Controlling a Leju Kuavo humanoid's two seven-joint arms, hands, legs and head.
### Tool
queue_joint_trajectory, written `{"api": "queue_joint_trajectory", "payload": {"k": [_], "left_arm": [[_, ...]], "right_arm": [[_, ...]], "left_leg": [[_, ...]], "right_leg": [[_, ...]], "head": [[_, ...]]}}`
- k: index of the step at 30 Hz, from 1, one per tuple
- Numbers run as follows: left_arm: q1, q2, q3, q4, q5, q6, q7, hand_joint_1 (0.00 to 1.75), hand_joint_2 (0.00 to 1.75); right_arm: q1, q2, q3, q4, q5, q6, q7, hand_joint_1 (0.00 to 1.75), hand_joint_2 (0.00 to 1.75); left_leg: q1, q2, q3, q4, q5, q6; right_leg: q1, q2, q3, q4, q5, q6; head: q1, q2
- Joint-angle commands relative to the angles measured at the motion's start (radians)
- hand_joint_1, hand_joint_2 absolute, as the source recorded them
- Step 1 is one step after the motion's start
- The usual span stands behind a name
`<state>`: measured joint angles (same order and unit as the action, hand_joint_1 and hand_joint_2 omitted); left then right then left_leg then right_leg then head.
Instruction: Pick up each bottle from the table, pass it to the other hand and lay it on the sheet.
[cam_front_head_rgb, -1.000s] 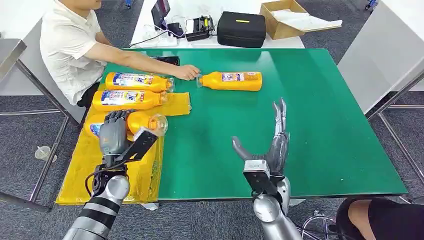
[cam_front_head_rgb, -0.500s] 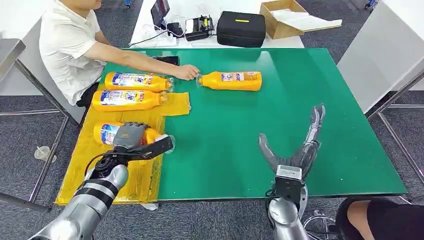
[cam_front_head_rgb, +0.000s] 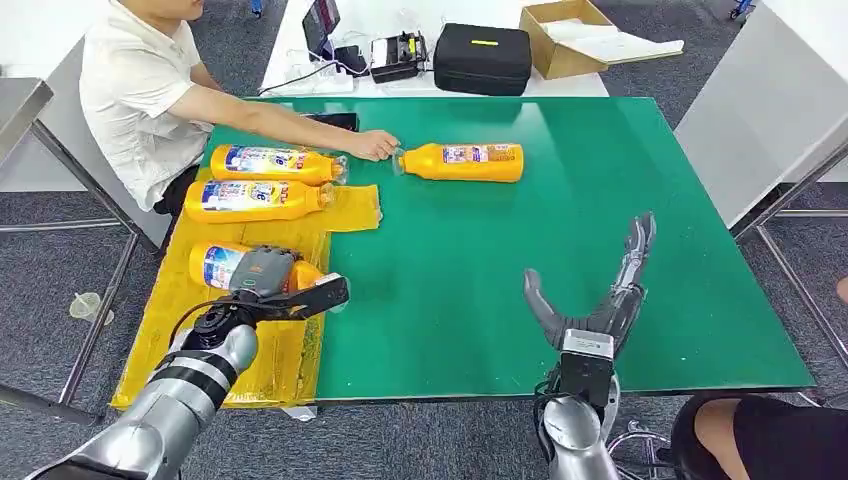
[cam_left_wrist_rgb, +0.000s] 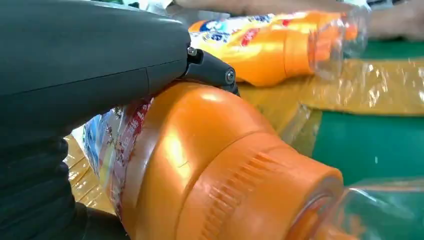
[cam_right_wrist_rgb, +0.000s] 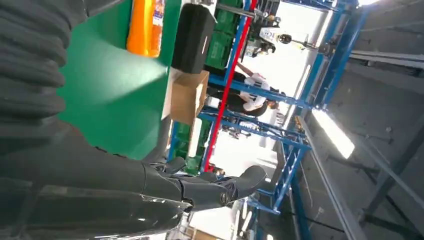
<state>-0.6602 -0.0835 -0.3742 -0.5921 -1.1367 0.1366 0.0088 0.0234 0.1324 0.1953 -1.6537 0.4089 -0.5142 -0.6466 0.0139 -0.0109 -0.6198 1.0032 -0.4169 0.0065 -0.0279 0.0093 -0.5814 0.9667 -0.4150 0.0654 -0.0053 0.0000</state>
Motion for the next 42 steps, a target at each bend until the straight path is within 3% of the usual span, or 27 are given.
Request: {"api": "queue_joint_trajectory", "payload": {"k": [1,2,13,29,31,35,42], "left_arm": [[-0.086,-0.025,-0.042,0.159,0.002,-0.029,0.023,1.31,1.75],[-0.086,-0.032,-0.015,0.164,0.031,-0.033,0.027,0.0,1.75],[-0.102,-0.024,0.069,0.259,0.13,-0.139,0.036,0.0,1.75],[-0.099,-0.053,0.032,0.232,0.095,-0.071,0.05,0.0,1.75],[-0.086,-0.056,0.044,0.196,0.11,-0.012,0.015,0.0,1.75],[0.02,-0.091,0.091,-0.017,0.183,0.249,-0.116,0.0,1.75],[0.098,-0.106,0.052,-0.148,0.185,0.314,-0.122,0.0,1.75]], "right_arm": [[-0.026,0.014,-0.022,0.048,-0.012,0.025,-0.005,0.0,1.75],[-0.028,0.014,-0.021,0.051,-0.017,0.034,-0.002,0.0,1.75],[-0.069,0.017,-0.044,0.12,-0.082,0.109,0.008,0.0,1.75],[-0.061,0.019,-0.069,0.129,-0.097,0.153,0.009,0.0,1.75],[-0.057,0.021,-0.076,0.125,-0.096,0.151,0.008,0.0,1.75],[-0.037,0.026,-0.079,0.113,-0.103,0.164,0.007,0.0,1.75],[-0.04,0.03,-0.049,0.115,-0.099,0.155,0.002,0.0,1.75]], "left_leg": [[0.0,0.0,0.002,0.0,0.0,0.0],[0.0,0.001,0.004,0.001,-0.002,0.0],[0.0,0.002,0.004,-0.001,-0.001,0.0],[0.0,0.0,0.007,-0.001,-0.001,0.001],[0.0,-0.001,0.005,-0.001,-0.001,0.001],[0.0,-0.001,0.006,0.0,-0.001,0.001],[0.0,0.0,0.005,0.0,-0.002,0.0]], "right_leg": [[0.001,-0.001,0.002,0.0,-0.001,-0.002],[0.001,-0.001,0.004,0.0,-0.002,-0.004],[0.001,0.001,0.004,-0.001,0.0,-0.002],[0.001,-0.001,0.008,-0.001,-0.001,-0.003],[0.0,0.0,0.006,-0.001,0.0,-0.002],[0.001,-0.002,0.007,-0.001,-0.001,-0.003],[0.0,0.0,0.006,0.0,-0.001,-0.003]], "head": [[0.0,0.0],[0.0,0.0],[0.0,0.0],[0.0,0.0],[0.0,0.0],[0.0,0.0],[0.0,0.0]]}}
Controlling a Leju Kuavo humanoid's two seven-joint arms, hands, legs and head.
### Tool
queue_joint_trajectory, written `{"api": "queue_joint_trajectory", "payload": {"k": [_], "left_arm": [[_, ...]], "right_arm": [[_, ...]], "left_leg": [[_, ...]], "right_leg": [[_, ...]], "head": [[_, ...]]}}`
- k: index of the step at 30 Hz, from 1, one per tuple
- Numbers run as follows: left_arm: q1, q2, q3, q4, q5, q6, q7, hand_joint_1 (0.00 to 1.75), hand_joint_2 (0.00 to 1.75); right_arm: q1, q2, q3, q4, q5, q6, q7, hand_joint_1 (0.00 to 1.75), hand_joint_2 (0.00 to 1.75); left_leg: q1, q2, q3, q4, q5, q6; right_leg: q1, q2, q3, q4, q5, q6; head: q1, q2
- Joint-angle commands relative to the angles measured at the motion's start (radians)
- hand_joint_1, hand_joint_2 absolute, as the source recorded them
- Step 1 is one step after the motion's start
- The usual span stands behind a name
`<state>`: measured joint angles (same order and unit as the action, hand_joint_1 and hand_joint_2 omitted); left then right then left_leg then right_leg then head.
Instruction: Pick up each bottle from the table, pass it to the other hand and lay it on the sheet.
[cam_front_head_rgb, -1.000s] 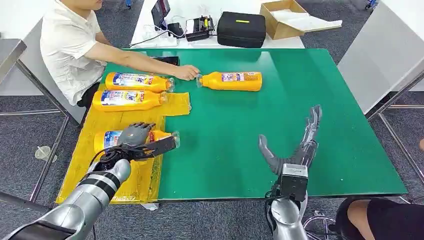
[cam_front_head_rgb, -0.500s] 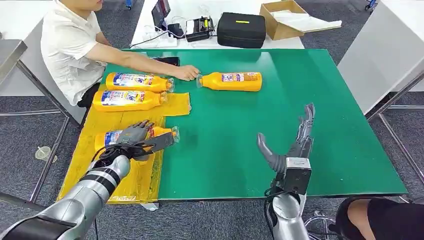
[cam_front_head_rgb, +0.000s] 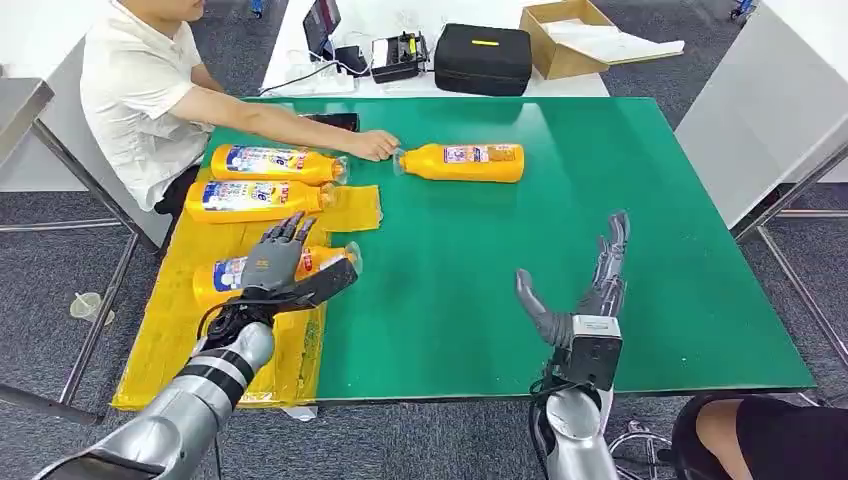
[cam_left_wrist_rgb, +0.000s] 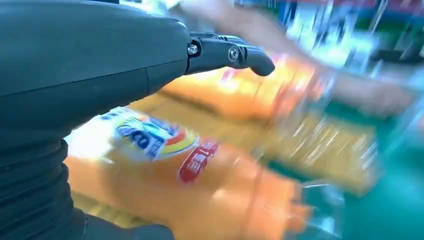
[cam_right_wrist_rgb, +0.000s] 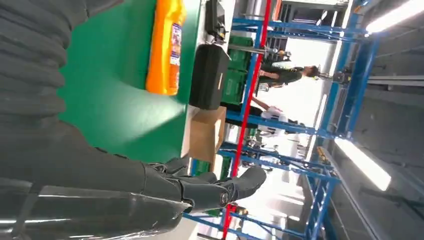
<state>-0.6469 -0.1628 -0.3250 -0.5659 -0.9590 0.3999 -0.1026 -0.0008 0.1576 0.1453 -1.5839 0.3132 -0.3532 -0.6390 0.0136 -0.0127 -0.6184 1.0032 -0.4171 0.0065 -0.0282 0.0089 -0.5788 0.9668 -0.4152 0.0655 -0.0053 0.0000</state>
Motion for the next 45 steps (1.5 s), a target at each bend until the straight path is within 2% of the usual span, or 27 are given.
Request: {"api": "queue_joint_trajectory", "payload": {"k": [1,5,9,14,16,20,22,24,25,27,28,29,31,33,45], "left_arm": [[0.085,-0.027,0.003,-0.174,0.008,0.051,-0.011,0.0,1.75],[0.087,-0.025,0.0,-0.174,0.006,0.086,-0.027,0.0,1.75],[0.095,-0.002,-0.009,-0.217,-0.013,0.09,0.012,0.0,1.75],[0.143,-0.013,-0.001,-0.32,0.119,-0.04,-0.032,0.0,1.75],[0.159,-0.012,-0.015,-0.342,0.136,-0.05,-0.031,0.0,1.75],[0.231,-0.024,-0.036,-0.451,0.294,-0.105,-0.11,0.0,1.75],[0.292,-0.027,-0.051,-0.528,0.404,-0.148,-0.145,0.0,1.75],[0.371,-0.037,-0.063,-0.609,0.526,-0.162,-0.171,0.0,1.75],[0.398,-0.041,-0.075,-0.638,0.562,-0.157,-0.182,0.0,1.75],[0.431,-0.041,-0.106,-0.675,0.602,-0.141,-0.193,0.0,1.75],[0.475,-0.06,-0.102,-0.713,0.694,-0.161,-0.21,0.0,1.75],[0.496,-0.06,-0.116,-0.731,0.706,-0.155,-0.208,0.0,1.75],[0.538,-0.063,-0.145,-0.762,0.714,-0.116,-0.197,0.0,1.75],[0.55,-0.052,-0.171,-0.78,0.697,-0.098,-0.199,0.0,1.75],[0.557,-0.04,-0.173,-0.796,0.692,-0.103,-0.191,0.0,1.75]], "right_arm": [[-0.016,0.005,0.001,0.045,-0.003,-0.006,-0.006,0.0,1.75],[-0.01,0.008,-0.007,0.042,-0.007,-0.013,-0.004,0.0,1.75],[0.005,0.011,-0.015,0.048,-0.016,-0.001,0.008,0.0,1.75],[0.023,0.009,-0.019,0.022,-0.004,-0.024,0.001,0.0,1.75],[0.026,0.008,-0.024,0.021,-0.003,-0.029,0.001,0.0,1.75],[0.035,-0.007,-0.03,0.015,0.013,-0.045,0.001,0.0,1.75],[0.019,-0.046,-0.013,0.056,0.119,-0.046,0.096,0.0,1.75],[-0.023,-0.128,0.022,0.163,0.293,-0.036,0.194,0.0,1.75],[-0.038,-0.143,0.015,0.203,0.35,-0.089,0.182,0.0,1.75],[-0.056,-0.161,0.005,0.245,0.392,-0.121,0.182,0.0,1.75],[-0.063,-0.206,0.009,0.284,0.607,-0.181,0.313,0.0,1.75],[-0.065,-0.228,0.007,0.3,0.616,-0.176,0.317,0.0,1.75],[-0.064,-0.283,-0.013,0.361,0.774,-0.19,0.43,0.0,1.75],[-0.07,-0.303,-0.025,0.395,0.822,-0.201,0.453,0.0,1.75],[-0.081,-0.308,-0.025,0.412,0.835,-0.174,0.478,0.0,1.75]], "left_leg": [[0.0,0.001,0.002,0.0,-0.001,0.0],[0.0,0.001,0.001,0.0,-0.001,0.0],[0.0,0.002,0.003,-0.001,-0.001,0.0],[0.001,0.002,0.004,0.0,-0.002,0.0],[0.0,0.001,0.004,0.0,-0.002,0.0],[0.0,0.002,0.004,0.0,-0.003,0.0],[0.0,0.002,0.003,0.0,-0.002,0.001],[0.0,0.002,0.003,-0.001,-0.001,0.0],[0.0,0.003,0.007,0.001,-0.004,0.001],[0.0,0.004,0.004,-0.002,-0.002,0.001],[0.0,0.005,0.006,-0.002,-0.003,0.001],[0.0,0.004,0.004,-0.001,-0.002,0.001],[-0.001,0.001,0.004,-0.001,-0.002,0.001],[-0.001,-0.001,0.004,-0.001,-0.002,0.001],[-0.002,-0.001,0.002,0.0,-0.003,0.0]], "right_leg": [[0.001,0.0,0.001,0.0,0.0,-0.002],[0.001,0.0,0.001,0.0,0.0,-0.003],[0.001,0.0,0.002,-0.001,-0.001,-0.003],[0.001,0.0,0.003,0.0,-0.002,-0.004],[0.001,-0.001,0.004,-0.001,-0.002,-0.004],[0.001,0.0,0.004,0.0,-0.002,-0.004],[0.001,0.0,0.003,-0.001,-0.002,-0.003],[0.001,0.0,0.002,-0.002,-0.001,-0.002],[0.002,-0.001,0.007,-0.001,-0.003,-0.005],[0.001,0.002,0.004,-0.004,0.0,-0.002],[0.001,0.002,0.006,-0.004,0.0,-0.003],[0.001,0.001,0.004,-0.003,0.0,-0.002],[0.0,-0.001,0.005,-0.003,-0.001,-0.002],[-0.001,-0.001,0.005,-0.004,-0.001,-0.002],[0.0,-0.002,0.003,-0.001,-0.001,-0.003]], "head": [[0.0,0.0],[0.0,0.0],[0.0,0.0],[0.0,0.0],[0.0,0.0],[0.0,0.0],[0.0,0.0],[0.0,0.0],[0.0,0.0],[0.0,0.0],[0.0,0.0],[0.0,0.0],[0.0,0.0],[0.0,0.0],[0.0,0.0]]}}
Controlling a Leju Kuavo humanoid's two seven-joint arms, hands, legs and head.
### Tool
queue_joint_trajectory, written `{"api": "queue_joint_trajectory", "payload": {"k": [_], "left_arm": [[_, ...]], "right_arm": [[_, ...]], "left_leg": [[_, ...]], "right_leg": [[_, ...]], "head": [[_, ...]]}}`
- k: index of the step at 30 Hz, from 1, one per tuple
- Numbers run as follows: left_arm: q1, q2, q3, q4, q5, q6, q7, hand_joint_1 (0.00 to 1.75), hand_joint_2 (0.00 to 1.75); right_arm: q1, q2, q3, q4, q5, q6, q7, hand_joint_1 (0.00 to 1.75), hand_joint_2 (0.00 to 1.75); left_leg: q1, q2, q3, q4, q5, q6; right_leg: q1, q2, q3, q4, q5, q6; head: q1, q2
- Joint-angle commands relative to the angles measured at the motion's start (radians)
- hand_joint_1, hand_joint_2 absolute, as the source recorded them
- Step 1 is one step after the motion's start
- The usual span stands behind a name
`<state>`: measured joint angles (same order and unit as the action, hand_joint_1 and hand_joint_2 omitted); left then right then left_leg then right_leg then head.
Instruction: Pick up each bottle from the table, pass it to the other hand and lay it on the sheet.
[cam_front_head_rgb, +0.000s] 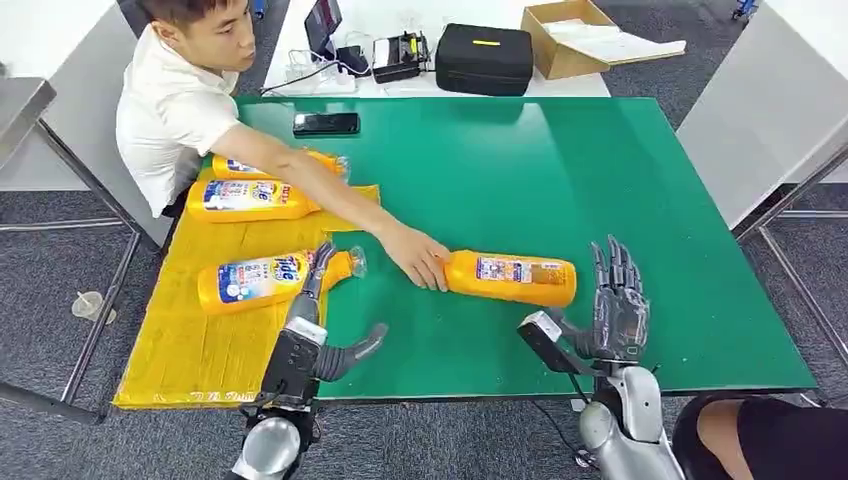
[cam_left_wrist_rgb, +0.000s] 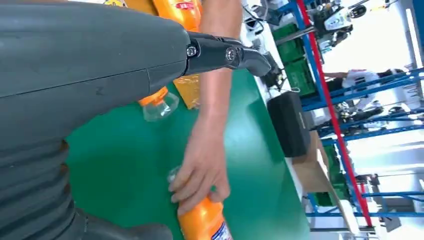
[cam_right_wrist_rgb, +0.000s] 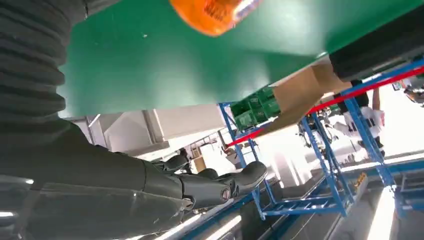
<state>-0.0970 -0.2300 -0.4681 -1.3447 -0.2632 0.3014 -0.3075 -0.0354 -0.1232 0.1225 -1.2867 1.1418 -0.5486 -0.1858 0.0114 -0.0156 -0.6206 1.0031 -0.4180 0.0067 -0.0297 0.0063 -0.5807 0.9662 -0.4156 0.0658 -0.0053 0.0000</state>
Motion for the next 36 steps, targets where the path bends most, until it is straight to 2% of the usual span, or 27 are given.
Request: {"api": "queue_joint_trajectory", "payload": {"k": [1,5,8,14,23,27,29,30,34,36], "left_arm": [[0.015,0.028,-0.03,-0.022,-0.008,-0.003,0.02,0.0,1.75],[0.007,0.024,-0.023,0.003,0.001,-0.008,0.034,0.0,1.75],[-0.016,0.014,-0.021,0.03,0.002,0.002,0.021,0.0,1.75],[-0.037,0.006,-0.027,0.044,0.001,0.012,0.022,0.0,1.75],[-0.037,0.006,-0.028,0.046,0.001,0.012,0.022,0.0,1.75],[-0.043,0.007,-0.036,0.059,0.014,0.003,0.022,0.0,1.75],[-0.05,0.006,-0.04,0.067,0.018,0.003,0.019,0.0,1.75],[-0.053,0.007,-0.044,0.069,0.022,0.004,0.016,0.0,1.75],[-0.066,0.005,-0.047,0.084,0.025,0.004,0.018,0.0,1.75],[-0.071,0.003,-0.046,0.095,0.038,-0.002,0.025,0.0,1.75]], "right_arm": [[-0.053,-0.035,-0.005,0.132,0.008,0.033,0.033,0.0,1.75],[-0.113,-0.056,-0.004,0.245,-0.007,0.088,0.033,0.0,1.75],[-0.167,-0.025,0.023,0.322,-0.038,0.122,-0.012,0.0,1.75],[-0.251,0.01,0.113,0.421,-0.046,0.173,-0.016,0.0,1.75],[-0.256,0.008,0.113,0.424,-0.047,0.174,-0.016,0.0,1.75],[-0.288,0.012,0.125,0.484,-0.088,0.203,-0.051,0.0,1.75],[-0.307,0.022,0.141,0.52,-0.083,0.186,-0.06,0.0,1.75],[-0.316,0.028,0.149,0.544,-0.092,0.167,-0.069,0.0,1.75],[-0.337,0.038,0.177,0.558,-0.09,0.171,-0.071,0.0,1.75],[-0.354,0.037,0.188,0.574,-0.094,0.186,-0.057,0.0,1.75]], "left_leg": [[0.0,0.002,0.003,-0.001,-0.001,0.0],[0.0,0.003,0.005,-0.001,-0.001,0.001],[0.001,0.004,0.005,0.0,-0.001,0.001],[0.001,0.005,0.005,0.0,-0.001,0.0],[0.0,0.002,0.004,0.0,0.0,0.001],[0.0,0.003,0.004,0.0,0.0,0.0],[0.001,0.005,0.006,0.001,-0.002,0.0],[0.0,0.003,0.003,0.0,0.0,0.0],[0.001,0.003,0.004,0.0,0.0,0.0],[0.001,0.006,0.008,0.001,-0.003,0.0]], "right_leg": [[0.001,0.0,0.003,-0.001,-0.001,-0.003],[0.0,0.002,0.004,-0.002,0.0,-0.003],[0.001,0.002,0.005,-0.001,0.0,-0.004],[0.001,0.003,0.004,-0.001,0.0,-0.004],[0.0,0.001,0.003,-0.001,0.0,-0.003],[0.0,0.001,0.004,0.0,0.0,-0.003],[0.001,0.002,0.006,0.0,-0.001,-0.005],[0.0,0.001,0.003,0.0,0.0,-0.003],[0.001,0.001,0.004,-0.001,0.0,-0.004],[0.002,0.002,0.008,0.001,-0.002,-0.007]], "head": [[0.0,0.0],[0.0,0.0],[0.0,0.0],[0.0,0.0],[0.0,0.0],[0.0,0.0],[0.0,0.0],[0.0,0.0],[0.0,0.0],[0.0,0.0]]}}
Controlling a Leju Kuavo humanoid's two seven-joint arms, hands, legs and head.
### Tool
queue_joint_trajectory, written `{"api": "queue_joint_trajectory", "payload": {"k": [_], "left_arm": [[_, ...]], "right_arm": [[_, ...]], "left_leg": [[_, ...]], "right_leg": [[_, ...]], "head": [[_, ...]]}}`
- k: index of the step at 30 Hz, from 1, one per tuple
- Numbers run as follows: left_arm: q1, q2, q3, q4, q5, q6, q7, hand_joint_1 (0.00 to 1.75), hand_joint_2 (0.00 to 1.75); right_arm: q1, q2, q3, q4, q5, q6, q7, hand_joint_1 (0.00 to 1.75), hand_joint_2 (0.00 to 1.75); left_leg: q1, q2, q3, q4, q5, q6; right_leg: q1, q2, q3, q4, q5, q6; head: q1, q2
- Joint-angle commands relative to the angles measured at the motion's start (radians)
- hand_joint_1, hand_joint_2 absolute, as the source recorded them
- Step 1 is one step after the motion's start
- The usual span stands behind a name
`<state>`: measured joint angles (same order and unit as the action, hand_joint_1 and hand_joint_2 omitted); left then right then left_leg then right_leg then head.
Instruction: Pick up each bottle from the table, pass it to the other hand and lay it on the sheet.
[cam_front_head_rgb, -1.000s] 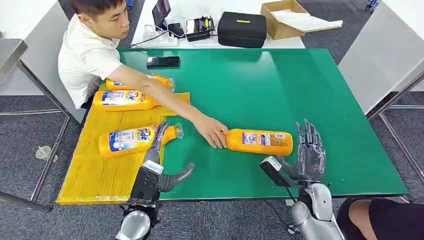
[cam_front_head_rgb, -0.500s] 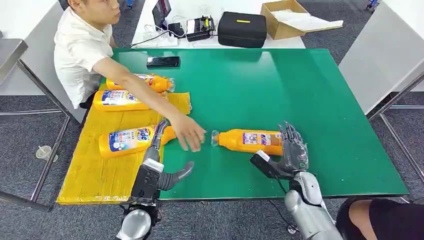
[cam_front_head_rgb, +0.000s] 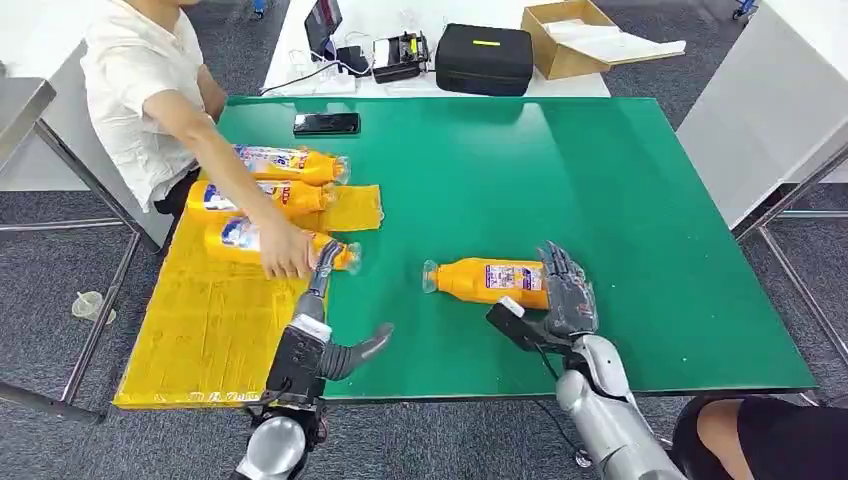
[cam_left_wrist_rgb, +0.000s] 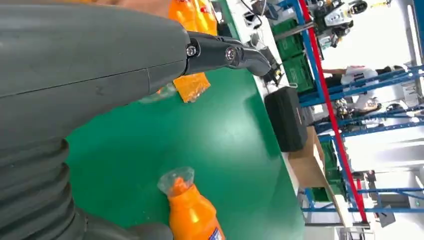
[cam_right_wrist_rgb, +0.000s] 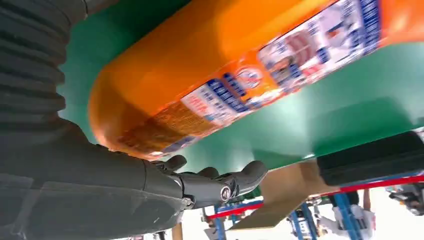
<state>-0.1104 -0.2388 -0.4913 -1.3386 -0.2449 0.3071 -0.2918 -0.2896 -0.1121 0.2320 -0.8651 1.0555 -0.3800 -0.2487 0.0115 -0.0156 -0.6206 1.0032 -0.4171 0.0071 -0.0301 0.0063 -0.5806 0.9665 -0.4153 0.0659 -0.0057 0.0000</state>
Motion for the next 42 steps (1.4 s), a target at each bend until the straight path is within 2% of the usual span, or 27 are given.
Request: {"api": "queue_joint_trajectory", "payload": {"k": [1,5,6,10,15,18,25,26,29,37,40,42], "left_arm": [[-0.06,0.012,-0.022,0.095,0.025,-0.01,0.012,0.0,1.75],[-0.059,0.013,-0.016,0.101,0.043,-0.013,0.021,0.0,1.75],[-0.061,0.014,-0.017,0.104,0.044,-0.014,0.021,0.0,1.75],[-0.075,0.01,-0.02,0.121,0.058,-0.017,0.022,0.0,1.75],[-0.079,0.012,-0.026,0.125,0.071,-0.023,0.028,0.0,1.75],[-0.07,0.015,-0.02,0.111,0.075,-0.016,0.034,0.0,1.75],[-0.07,0.015,-0.02,0.111,0.075,-0.016,0.034,0.0,1.75],[-0.046,0.019,-0.003,0.083,0.066,-0.008,0.045,0.0,1.75],[-0.042,0.023,0.001,0.079,0.066,-0.014,0.045,0.0,1.75],[-0.043,0.024,0.002,0.079,0.066,-0.015,0.045,0.0,1.75],[-0.064,0.028,-0.008,0.103,0.083,-0.03,0.03,0.0,1.75],[-0.082,0.024,-0.016,0.128,0.1,-0.039,0.016,0.0,1.75]], "right_arm": [[-0.116,0.024,0.082,0.173,-0.009,0.039,0.034,0.0,1.75],[-0.169,0.005,0.099,0.246,0.006,0.099,0.106,0.0,1.75],[-0.181,0.003,0.099,0.258,0.005,0.107,0.106,0.0,1.75],[-0.244,0.007,0.125,0.325,0.031,0.105,0.107,0.0,1.75],[-0.272,0.007,0.141,0.358,0.034,0.165,0.133,0.0,1.75],[-0.278,0.007,0.16,0.365,0.058,0.196,0.21,0.0,1.75],[-0.278,0.007,0.16,0.365,0.058,0.196,0.21,0.02,1.75],[-0.253,-0.016,0.184,0.315,0.065,0.27,0.266,1.75,1.75],[-0.237,-0.032,0.181,0.295,0.04,0.306,0.254,1.75,1.75],[-0.234,-0.037,0.181,0.294,0.037,0.308,0.25,1.75,1.75],[-0.2,-0.063,0.117,0.251,-0.191,0.5,0.064,1.75,1.75],[-0.19,-0.103,0.131,0.224,-0.24,0.529,0.037,1.75,1.75]], "left_leg": [[0.0,0.004,0.007,0.001,-0.003,0.0],[0.0,0.003,0.003,0.0,-0.001,0.0],[0.0,0.004,0.007,0.001,-0.003,0.001],[0.0,0.002,0.003,0.0,-0.001,0.0],[0.0,0.002,0.003,0.0,0.0,0.001],[0.0,0.002,0.004,0.0,0.0,0.001],[0.0,0.003,0.005,0.0,-0.001,0.001],[0.0,0.002,0.005,0.0,0.0,0.001],[0.0,0.001,0.006,0.0,0.0,0.001],[0.001,-0.001,0.008,0.0,0.001,0.001],[0.001,-0.002,0.008,0.0,0.001,0.001],[0.001,-0.005,0.008,-0.001,0.001,0.001]], "right_leg": [[0.002,0.002,0.006,0.0,-0.002,-0.006],[0.0,0.001,0.003,-0.001,0.0,-0.003],[0.002,0.002,0.007,0.0,-0.002,-0.005],[0.0,0.001,0.003,0.0,0.0,-0.003],[0.001,0.0,0.003,0.0,0.0,-0.003],[0.001,0.0,0.004,-0.001,0.0,-0.003],[0.001,0.0,0.005,-0.001,-0.001,-0.004],[0.001,0.0,0.005,-0.001,0.0,-0.003],[0.001,-0.001,0.006,-0.001,-0.001,-0.004],[0.001,-0.003,0.009,-0.002,0.0,-0.003],[0.001,-0.003,0.01,-0.002,0.0,-0.003],[0.001,-0.006,0.01,-0.002,0.0,-0.002]], "head": [[0.0,0.0],[0.0,0.0],[0.0,0.0],[0.0,0.0],[0.0,0.0],[0.0,0.0],[0.0,0.0],[0.0,0.0],[0.0,0.0],[0.0,0.0],[0.0,0.0],[0.0,0.0]]}}
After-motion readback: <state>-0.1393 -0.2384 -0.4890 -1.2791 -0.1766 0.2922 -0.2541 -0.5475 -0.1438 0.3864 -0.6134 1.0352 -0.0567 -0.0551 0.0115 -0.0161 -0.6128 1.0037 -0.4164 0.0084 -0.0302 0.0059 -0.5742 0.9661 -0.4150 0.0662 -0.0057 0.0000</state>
